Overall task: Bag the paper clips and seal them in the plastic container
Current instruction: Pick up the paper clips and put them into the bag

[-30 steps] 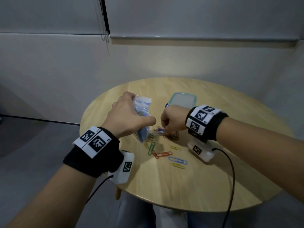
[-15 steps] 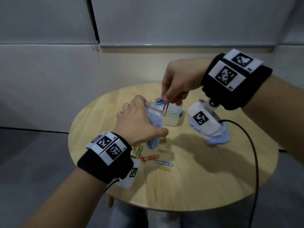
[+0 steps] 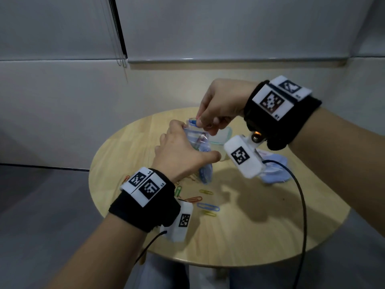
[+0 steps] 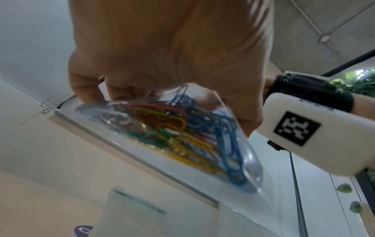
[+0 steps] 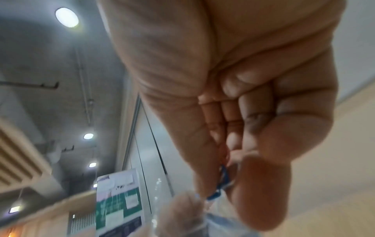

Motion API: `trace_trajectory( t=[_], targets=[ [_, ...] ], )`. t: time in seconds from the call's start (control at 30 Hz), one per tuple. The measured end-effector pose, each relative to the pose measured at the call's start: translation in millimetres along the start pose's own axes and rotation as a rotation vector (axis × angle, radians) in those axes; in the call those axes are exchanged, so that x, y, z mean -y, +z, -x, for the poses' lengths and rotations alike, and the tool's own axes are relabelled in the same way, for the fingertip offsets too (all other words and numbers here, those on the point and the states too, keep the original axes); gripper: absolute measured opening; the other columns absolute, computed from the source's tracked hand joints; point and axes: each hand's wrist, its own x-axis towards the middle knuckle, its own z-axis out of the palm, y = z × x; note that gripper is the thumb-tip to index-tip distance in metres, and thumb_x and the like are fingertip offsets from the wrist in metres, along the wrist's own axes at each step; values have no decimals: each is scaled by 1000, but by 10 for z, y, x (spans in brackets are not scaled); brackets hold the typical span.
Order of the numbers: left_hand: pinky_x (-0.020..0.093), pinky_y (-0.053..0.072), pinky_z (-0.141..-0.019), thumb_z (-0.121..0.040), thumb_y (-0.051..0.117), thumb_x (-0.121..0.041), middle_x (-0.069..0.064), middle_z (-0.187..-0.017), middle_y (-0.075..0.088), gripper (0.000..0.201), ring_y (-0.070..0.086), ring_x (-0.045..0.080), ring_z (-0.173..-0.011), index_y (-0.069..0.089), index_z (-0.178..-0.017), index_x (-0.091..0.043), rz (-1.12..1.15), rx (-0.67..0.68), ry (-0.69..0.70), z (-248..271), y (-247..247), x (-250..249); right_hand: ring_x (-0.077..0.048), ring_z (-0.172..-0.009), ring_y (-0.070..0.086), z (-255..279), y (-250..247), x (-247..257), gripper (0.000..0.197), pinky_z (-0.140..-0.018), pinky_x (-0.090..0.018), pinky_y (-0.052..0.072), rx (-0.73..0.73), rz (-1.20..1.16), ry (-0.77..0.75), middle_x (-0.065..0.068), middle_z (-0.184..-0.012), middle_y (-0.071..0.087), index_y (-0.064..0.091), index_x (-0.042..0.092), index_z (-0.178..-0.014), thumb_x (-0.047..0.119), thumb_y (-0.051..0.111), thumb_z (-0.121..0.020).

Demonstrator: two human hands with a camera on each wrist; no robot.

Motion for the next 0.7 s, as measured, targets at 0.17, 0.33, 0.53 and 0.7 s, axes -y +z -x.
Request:
trace_trajectory(
  t=[0.17,0.33,0.53,0.7],
  targets=[
    [44,43,-88,-48,76,-59,-3,-108,48,81,44,23,-104,34,-109,-25,-142,-18,34,14,6,15,-11,-56,69,63,-6,38,12,-56,-23,53,56,172,18,-5,-65,73,73,8,-78,12,79,-68],
    [49,48,-86,-42,68,-73,-3,-106,53,85,52,24,-103,37,-105,-25,-50,13,53,19,30,-18,-13,-57,69,28,126,101,16,-53,-23,52,32,192,-46,-8,-72,75,74,8,-81,18,80,-69],
    [49,53,-85,-39,70,-62,0,-104,58,81,60,26,-101,39,-103,-24,76,-12,-31,-50,-83,51,-14,-33,46,133,102,80,34,-40,-20,36,192,169,-84,3,-86,76,70,11,-89,33,45,-96],
    [45,53,-83,-42,70,-59,0,-103,58,77,59,26,-100,40,-104,-23,66,-34,-39,-90,-190,105,-14,-29,43,82,202,47,18,-35,-17,29,-6,-89,-230,-4,-79,75,62,8,-86,24,57,-91]
  ],
)
